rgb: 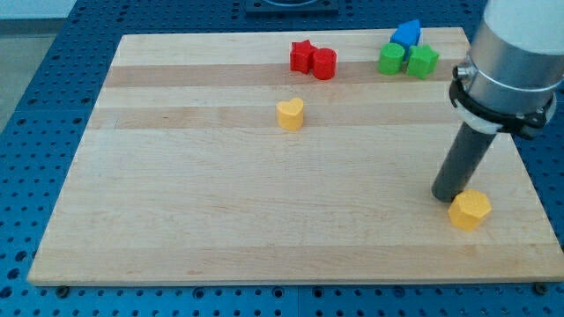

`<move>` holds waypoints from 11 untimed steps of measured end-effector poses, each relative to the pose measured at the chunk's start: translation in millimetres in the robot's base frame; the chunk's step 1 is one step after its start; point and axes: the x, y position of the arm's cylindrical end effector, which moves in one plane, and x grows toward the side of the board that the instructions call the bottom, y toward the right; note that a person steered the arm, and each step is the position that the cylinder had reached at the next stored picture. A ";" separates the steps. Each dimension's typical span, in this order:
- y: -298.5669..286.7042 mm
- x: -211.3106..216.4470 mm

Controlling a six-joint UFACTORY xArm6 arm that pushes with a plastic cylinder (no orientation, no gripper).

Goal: Move the arm to the top left of the yellow heart

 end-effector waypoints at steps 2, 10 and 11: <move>-22.2 -3.3; -243.4 -169.3; -218.5 -174.3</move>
